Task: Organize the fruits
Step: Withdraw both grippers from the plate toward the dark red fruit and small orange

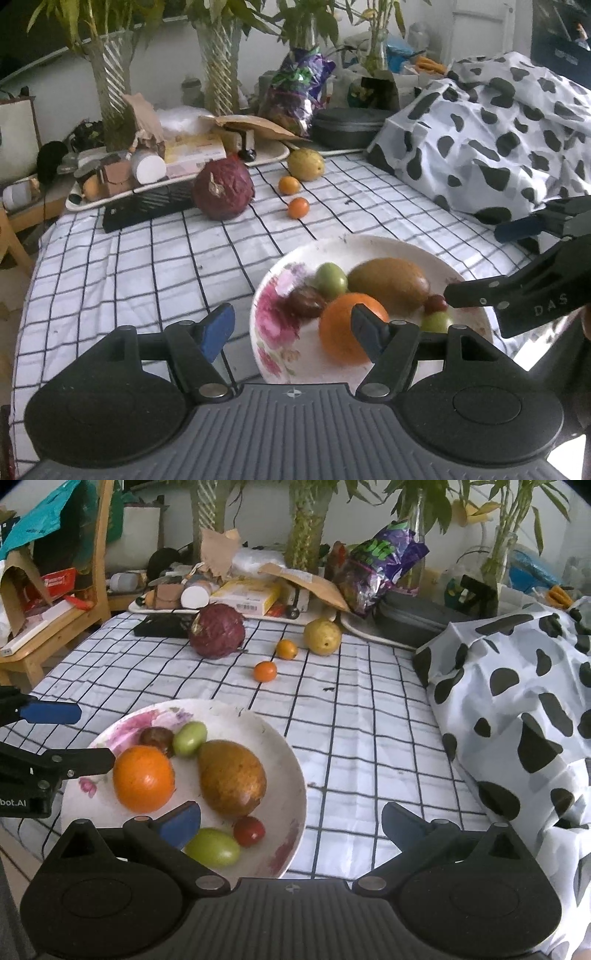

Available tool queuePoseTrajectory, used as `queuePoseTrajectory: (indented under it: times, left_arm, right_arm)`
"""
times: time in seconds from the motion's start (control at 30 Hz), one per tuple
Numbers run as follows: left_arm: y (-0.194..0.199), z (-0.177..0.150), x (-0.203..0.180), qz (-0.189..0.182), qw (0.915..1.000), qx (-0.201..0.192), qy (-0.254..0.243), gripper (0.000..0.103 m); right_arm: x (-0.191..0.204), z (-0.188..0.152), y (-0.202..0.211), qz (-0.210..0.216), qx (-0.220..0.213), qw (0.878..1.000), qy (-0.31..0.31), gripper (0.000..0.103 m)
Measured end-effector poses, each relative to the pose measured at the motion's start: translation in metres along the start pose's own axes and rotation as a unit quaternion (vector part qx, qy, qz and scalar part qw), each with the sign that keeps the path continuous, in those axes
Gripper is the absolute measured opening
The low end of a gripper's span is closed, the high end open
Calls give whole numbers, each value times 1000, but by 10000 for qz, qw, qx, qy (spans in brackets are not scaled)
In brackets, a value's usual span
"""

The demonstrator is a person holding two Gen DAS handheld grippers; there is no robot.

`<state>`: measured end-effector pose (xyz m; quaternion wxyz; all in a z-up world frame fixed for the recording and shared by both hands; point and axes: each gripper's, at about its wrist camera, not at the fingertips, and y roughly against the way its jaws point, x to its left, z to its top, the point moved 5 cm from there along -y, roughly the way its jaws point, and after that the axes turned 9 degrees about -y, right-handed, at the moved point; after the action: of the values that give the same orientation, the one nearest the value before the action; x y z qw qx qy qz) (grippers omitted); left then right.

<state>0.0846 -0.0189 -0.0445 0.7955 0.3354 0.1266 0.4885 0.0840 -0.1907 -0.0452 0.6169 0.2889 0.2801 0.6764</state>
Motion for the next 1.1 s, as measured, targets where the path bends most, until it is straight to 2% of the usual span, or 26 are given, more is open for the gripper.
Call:
queuePoseTrajectory:
  times: [0.2, 0.53, 0.77, 0.9, 1.0, 1.1]
  left_arm:
    - [-14, 9, 13, 181, 9998, -52, -42, 68]
    - [-44, 28, 41, 365, 9992, -129, 51, 68]
    - [-66, 47, 55, 431, 9983, -384, 1, 69]
    - [-79, 54, 64, 463, 9980, -421, 20, 71]
    - [-90, 59, 71, 500, 9978, -423, 20, 78]
    - [-102, 65, 76, 501, 9978, -442, -4, 79]
  right_arm:
    - [-2, 12, -11, -148, -134, 9998, 21, 103]
    - [-6, 38, -40, -117, -136, 9998, -43, 103]
    - [-4, 59, -65, -73, -77, 9999, -27, 103]
    - [-1, 70, -79, -23, -74, 10000, 50, 103]
    - [-1, 77, -90, -52, -21, 9999, 118, 103]
    - [-2, 84, -102, -54, 39, 9999, 132, 103]
